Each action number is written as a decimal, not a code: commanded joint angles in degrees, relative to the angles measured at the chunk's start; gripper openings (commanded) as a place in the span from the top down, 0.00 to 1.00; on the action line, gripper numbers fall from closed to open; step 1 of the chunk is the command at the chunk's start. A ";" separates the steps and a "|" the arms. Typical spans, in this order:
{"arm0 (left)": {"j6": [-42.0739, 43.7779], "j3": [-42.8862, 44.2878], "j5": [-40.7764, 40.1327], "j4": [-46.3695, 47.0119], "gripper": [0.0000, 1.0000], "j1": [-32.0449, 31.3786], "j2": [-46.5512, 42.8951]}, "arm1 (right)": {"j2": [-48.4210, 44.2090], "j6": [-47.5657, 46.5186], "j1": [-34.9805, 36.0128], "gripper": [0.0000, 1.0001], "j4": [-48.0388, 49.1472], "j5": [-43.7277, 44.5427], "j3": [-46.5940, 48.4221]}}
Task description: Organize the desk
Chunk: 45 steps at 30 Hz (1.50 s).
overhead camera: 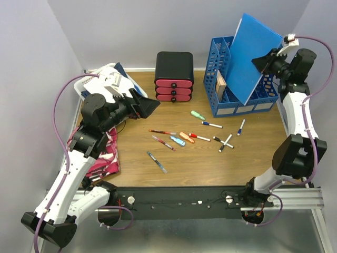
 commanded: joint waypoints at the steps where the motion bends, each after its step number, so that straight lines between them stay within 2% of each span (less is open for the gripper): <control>1: -0.90 -1.00 -0.72 0.99 0.01 0.29 -0.42 | -4.83 -3.67 2.97 0.99 17.81 -3.60 -3.39; 7: -0.82 -1.09 -1.24 0.03 0.01 0.38 -0.68 | -6.25 -6.84 8.17 1.00 27.31 0.17 -10.94; 11: -0.73 -1.00 -1.77 -1.20 0.01 0.29 -1.12 | -6.42 -7.36 8.87 0.99 32.95 2.02 -14.98; 20: -0.99 -1.70 -2.04 -1.64 0.01 0.38 -0.95 | -5.46 -7.37 8.88 0.99 43.85 -1.84 -22.73; 25: -0.99 -1.79 -1.95 -1.91 0.01 0.38 0.02 | -5.02 -5.87 8.88 1.00 47.89 -0.88 -25.89; 32: -1.69 -2.85 -1.86 -0.24 0.01 0.38 1.33 | -4.66 -4.20 8.88 1.00 48.60 1.32 -26.68; 33: -1.78 -2.93 -2.12 -0.33 0.01 0.29 1.69 | -5.01 -4.20 8.88 0.98 48.52 1.15 -27.30; 34: -1.87 -3.11 -2.99 -0.24 0.01 0.29 1.95 | -5.19 -4.20 8.88 0.91 48.25 1.06 -27.83; 36: -2.04 -3.29 -3.96 -0.50 0.01 0.29 2.91 | -6.07 -4.55 8.88 0.84 47.64 1.06 -29.32; 37: -2.13 -3.29 -4.75 -0.50 0.01 0.38 3.44 | -6.42 -4.73 8.88 0.74 47.11 1.41 -29.67; 43: -2.57 -3.11 -7.22 1.52 0.01 0.29 8.36 | -9.58 -5.87 8.88 0.44 43.43 1.85 -31.52; 45: -2.31 -2.67 -8.45 2.04 0.02 0.29 10.73 | -10.64 -6.05 8.88 0.39 42.02 2.11 -31.52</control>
